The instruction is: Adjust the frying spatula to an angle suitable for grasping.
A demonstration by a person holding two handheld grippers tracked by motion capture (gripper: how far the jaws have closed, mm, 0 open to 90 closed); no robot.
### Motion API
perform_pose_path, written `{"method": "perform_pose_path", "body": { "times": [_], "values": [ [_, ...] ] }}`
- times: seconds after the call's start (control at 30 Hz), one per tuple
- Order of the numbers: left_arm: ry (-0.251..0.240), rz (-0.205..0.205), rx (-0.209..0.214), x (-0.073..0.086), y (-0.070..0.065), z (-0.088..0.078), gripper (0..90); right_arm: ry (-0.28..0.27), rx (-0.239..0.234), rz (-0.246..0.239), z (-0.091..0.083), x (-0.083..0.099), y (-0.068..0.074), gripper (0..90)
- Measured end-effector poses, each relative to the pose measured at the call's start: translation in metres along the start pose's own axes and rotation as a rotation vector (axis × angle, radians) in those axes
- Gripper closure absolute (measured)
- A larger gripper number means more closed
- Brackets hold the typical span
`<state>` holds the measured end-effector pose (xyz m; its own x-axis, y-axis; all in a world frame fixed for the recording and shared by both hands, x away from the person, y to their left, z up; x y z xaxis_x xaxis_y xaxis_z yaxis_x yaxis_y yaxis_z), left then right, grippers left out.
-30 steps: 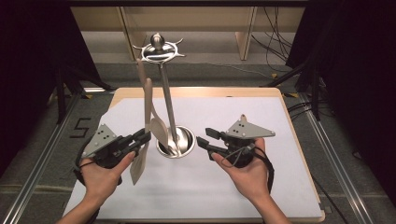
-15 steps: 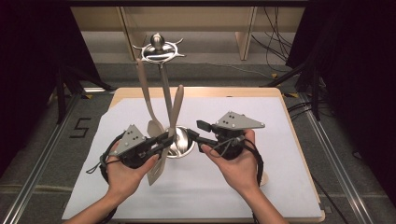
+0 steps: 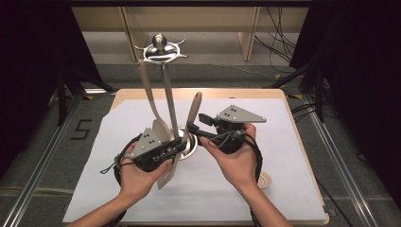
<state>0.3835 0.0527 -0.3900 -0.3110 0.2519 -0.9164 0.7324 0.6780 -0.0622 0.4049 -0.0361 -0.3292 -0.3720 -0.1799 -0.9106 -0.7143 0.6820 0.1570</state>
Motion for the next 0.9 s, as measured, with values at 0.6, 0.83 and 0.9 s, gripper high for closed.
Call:
{"method": "perform_pose_path", "body": {
  "times": [0.6, 0.83, 0.9],
  "values": [
    [0.04, 0.057, 0.107, -0.002, -0.011, 0.01, 73.7, -0.015, -0.079, 0.016, -0.004, -0.007, 0.009, 73.0],
    [0.06, 0.062, 0.32, -0.007, -0.015, 0.01, 53.6, 0.022, -0.145, -0.045, -0.01, -0.005, 0.014, 73.4],
    [0.065, 0.068, 0.394, -0.008, -0.018, 0.008, 52.5, 0.036, -0.164, -0.051, -0.013, -0.002, 0.016, 73.4]
  ]
}}
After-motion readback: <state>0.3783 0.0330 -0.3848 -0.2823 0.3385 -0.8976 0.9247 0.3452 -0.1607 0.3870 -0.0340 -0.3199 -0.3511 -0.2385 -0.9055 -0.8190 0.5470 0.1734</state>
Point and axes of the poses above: each handheld gripper's, and its own axes: z roughly forward along the jaws, x roughly out of its underside, y roughly to its left, the point moved 9 cm from there along z, roughly forward along the jaws, and after that the axes turned 7 degrees about y, right-handed, at the moved point
